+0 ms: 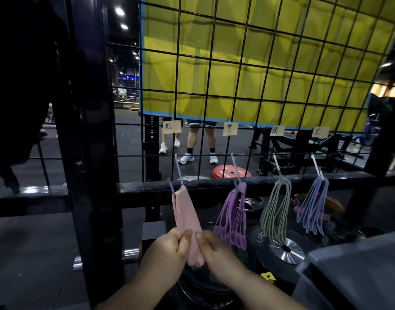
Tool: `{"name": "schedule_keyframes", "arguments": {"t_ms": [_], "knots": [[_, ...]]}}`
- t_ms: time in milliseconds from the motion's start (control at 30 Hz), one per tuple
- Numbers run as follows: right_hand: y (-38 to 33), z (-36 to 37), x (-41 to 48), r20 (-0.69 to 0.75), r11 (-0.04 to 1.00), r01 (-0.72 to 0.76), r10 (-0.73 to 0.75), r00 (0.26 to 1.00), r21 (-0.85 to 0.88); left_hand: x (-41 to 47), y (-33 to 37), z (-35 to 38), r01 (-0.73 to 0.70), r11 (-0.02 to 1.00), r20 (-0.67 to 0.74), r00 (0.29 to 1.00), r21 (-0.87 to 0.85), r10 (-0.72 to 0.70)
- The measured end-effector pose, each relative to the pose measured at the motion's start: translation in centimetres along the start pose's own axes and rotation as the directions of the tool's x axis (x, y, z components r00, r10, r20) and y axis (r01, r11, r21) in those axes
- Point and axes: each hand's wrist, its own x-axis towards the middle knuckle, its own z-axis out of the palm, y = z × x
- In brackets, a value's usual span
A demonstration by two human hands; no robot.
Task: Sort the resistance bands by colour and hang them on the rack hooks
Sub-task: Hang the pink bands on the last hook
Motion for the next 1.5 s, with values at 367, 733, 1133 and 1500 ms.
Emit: {"name": "schedule_keyframes", "arguments": {"t_ms": [367,733,1133,1500], "knots": [[2.0,-1.5,-1.4,-0.026,0.997,-0.060,0.059,0.998,-0.042,-1.2,-0.2,2.4,0.000,0.988,0.122,0.992,0.154,-0.019],[4.3,-4.3,-3.4,-0.130,0.995,-0.075,0.066,0.989,-0.064,-1.2,0.3,6.9,-0.077,0.975,0.243,0.970,0.208,0.024],[8.9,-11.7,-6.2,-0.367,0.949,-0.314,0.293,0.883,0.002,0.8,7.6,15.9,-0.165,0.961,0.478,0.877,0.220,0.041],[15.5,-22.5,-14.2,-0.560,0.881,-0.448,0.450,0.695,0.152,-2.6,15.0,27.7,-0.280,0.948,0.730,0.679,0.151,0.084]]}}
